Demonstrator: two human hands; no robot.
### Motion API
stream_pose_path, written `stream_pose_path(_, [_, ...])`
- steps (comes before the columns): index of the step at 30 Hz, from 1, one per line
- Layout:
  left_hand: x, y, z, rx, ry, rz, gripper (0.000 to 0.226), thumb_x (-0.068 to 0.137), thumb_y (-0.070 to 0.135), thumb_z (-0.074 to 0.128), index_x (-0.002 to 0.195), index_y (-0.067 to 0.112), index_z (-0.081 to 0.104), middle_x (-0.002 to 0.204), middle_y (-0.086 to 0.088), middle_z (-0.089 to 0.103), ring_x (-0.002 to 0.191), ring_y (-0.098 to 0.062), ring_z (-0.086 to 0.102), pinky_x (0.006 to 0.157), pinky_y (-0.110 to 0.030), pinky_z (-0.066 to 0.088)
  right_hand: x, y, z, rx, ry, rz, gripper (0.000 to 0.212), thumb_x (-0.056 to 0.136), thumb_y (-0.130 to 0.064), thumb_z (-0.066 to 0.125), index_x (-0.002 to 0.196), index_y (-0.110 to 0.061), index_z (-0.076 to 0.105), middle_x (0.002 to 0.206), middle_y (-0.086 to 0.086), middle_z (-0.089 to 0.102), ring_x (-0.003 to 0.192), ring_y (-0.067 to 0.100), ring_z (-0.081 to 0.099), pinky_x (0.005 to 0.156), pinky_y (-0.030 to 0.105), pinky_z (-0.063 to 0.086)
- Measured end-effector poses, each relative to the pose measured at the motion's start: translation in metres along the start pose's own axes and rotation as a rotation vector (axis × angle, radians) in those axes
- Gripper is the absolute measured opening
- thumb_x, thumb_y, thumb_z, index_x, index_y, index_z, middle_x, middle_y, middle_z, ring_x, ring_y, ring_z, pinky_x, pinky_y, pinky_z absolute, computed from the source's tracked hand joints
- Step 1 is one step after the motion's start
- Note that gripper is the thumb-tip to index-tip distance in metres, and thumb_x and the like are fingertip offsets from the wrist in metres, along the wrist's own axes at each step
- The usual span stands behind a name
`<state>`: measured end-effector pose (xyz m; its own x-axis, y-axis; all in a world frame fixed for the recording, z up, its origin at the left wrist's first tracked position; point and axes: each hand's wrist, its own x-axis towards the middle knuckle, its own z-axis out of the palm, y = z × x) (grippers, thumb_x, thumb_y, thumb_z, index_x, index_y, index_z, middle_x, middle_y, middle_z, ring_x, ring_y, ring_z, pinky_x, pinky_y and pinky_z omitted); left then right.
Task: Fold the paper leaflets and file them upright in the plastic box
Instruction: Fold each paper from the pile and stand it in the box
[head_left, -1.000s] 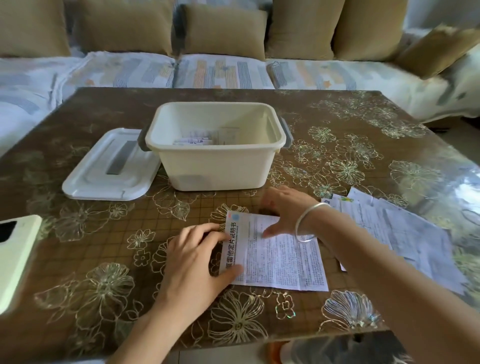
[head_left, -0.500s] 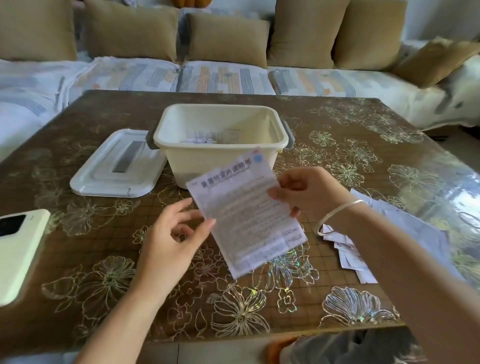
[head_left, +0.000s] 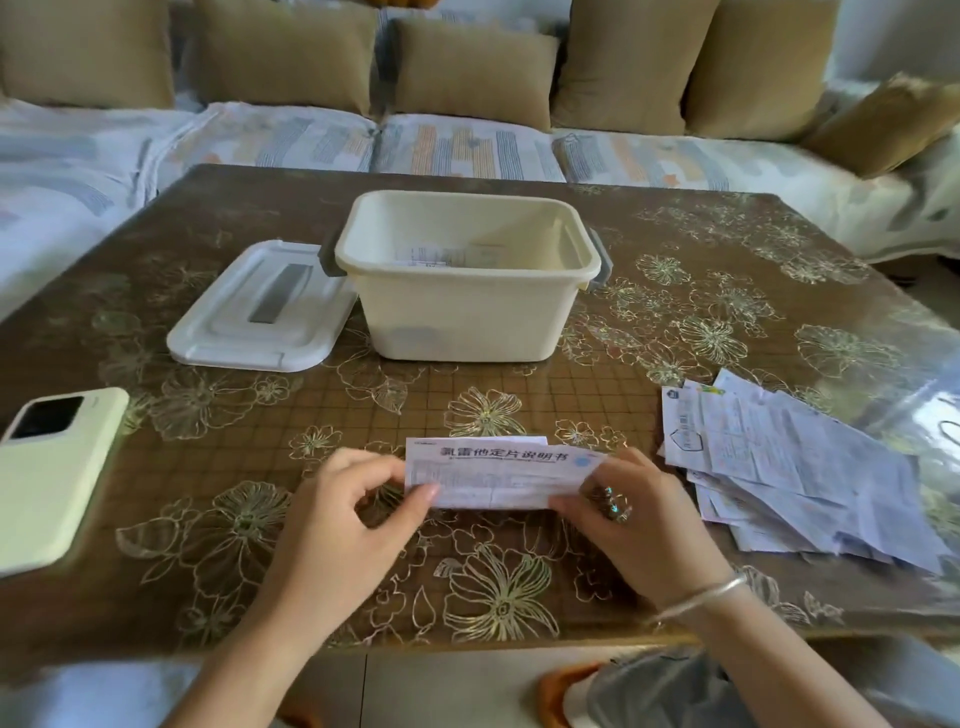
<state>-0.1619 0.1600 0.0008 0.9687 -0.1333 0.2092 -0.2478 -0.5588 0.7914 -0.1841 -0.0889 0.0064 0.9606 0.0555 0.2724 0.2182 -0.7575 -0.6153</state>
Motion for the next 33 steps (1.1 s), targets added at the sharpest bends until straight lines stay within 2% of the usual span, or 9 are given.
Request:
stream_pose_path(3, [-0.009,-0.007,0.007,0.089,0.006,-0.008,0.014,0.079,0.036,0.072,0.073,0.043,0.062,0.088,0.016,0.059,0.079,0.001,0.058,0.067,-0.009,0.043,-0.009,0.001,0.008,-0.066,0.007,0.009,0.015,0.076,-0.028,0.076,0.091,-0.028,0.073,0.077,-0.031,0.054,0.085,0.007,0.055,0.069,0.014,0.043])
stream_pose_path(7, [-0.009,-0.006,0.013,0.200,0.070,0.037,0.009,0.077,0.036,0.069,0.081,0.029,0.065,0.078,0.019,0.057,0.077,-0.006,0.058,0.066,-0.030,0.050,-0.005,-0.002,0.017,-0.074,0.072,0.072,0.016,0.079,-0.040,0.068,0.092,-0.034,0.061,0.076,-0.019,0.058,0.081,0.002,0.049,0.061,0.012,0.036])
stream_pose_path(11, [-0.010,-0.009,0.017,0.261,0.105,0.045,0.035,0.076,0.034,0.072,0.108,0.025,0.061,0.074,0.019,0.057,0.080,-0.006,0.053,0.072,-0.016,0.039,0.000,-0.002,0.027,-0.114,0.127,0.086,0.027,0.078,-0.039,0.069,0.102,-0.034,0.057,0.069,-0.016,0.060,0.078,0.008,0.048,0.063,0.025,0.035])
stream_pose_path(14, [-0.012,-0.011,0.020,0.284,0.134,0.054,0.058,0.073,0.033,0.074,0.126,0.021,0.053,0.091,0.018,0.060,0.089,-0.007,0.050,0.078,-0.014,0.038,0.000,-0.004,0.030,-0.165,0.143,0.085,0.036,0.078,-0.034,0.073,0.110,-0.029,0.058,0.070,-0.015,0.057,0.077,0.010,0.047,0.063,0.027,0.036])
stream_pose_path(17, [-0.011,-0.011,0.020,0.314,0.146,0.087,0.067,0.073,0.034,0.073,0.134,0.015,0.051,0.127,0.005,0.053,0.111,-0.012,0.049,0.094,-0.027,0.043,-0.001,-0.004,0.031,-0.199,0.135,0.070,0.039,0.076,-0.030,0.076,0.111,-0.027,0.058,0.070,-0.015,0.056,0.075,0.010,0.046,0.064,0.025,0.035])
stream_pose_path(22, [-0.005,-0.011,0.021,0.437,0.080,0.292,0.032,0.083,0.023,0.067,0.115,0.023,0.067,0.112,0.013,0.062,0.108,-0.011,0.051,0.096,-0.033,0.039,0.004,-0.004,0.026,-0.228,0.088,0.014,0.048,0.074,-0.034,0.073,0.118,-0.025,0.055,0.109,-0.010,0.056,0.100,0.011,0.048,0.082,0.023,0.040])
stream_pose_path(26, [0.000,-0.012,0.022,0.438,-0.013,0.368,0.030,0.081,0.010,0.069,0.105,0.027,0.071,0.105,0.017,0.066,0.100,-0.006,0.057,0.097,-0.028,0.034,0.010,-0.003,0.020,-0.242,-0.119,-0.209,0.041,0.078,-0.057,0.059,0.111,-0.033,0.062,0.125,-0.020,0.057,0.125,0.006,0.045,0.100,0.029,0.038])
stream_pose_path(29, [0.006,-0.013,0.018,0.390,-0.057,0.375,0.023,0.087,0.030,0.054,0.104,0.031,0.070,0.105,0.023,0.064,0.099,-0.001,0.055,0.096,-0.029,0.035,0.014,-0.001,0.019,-0.259,-0.179,-0.294,0.040,0.080,-0.059,0.054,0.110,-0.034,0.062,0.120,-0.021,0.061,0.121,0.002,0.049,0.098,0.027,0.041])
stream_pose_path(33, [0.010,-0.016,0.013,0.373,-0.122,0.369,0.044,0.079,0.063,0.055,0.109,0.033,0.069,0.106,0.025,0.063,0.101,0.003,0.053,0.097,-0.025,0.032,0.019,-0.003,0.017,-0.266,-0.142,-0.376,0.027,0.091,-0.046,0.052,0.103,-0.028,0.068,0.110,-0.017,0.067,0.104,0.003,0.062,0.086,0.029,0.051])
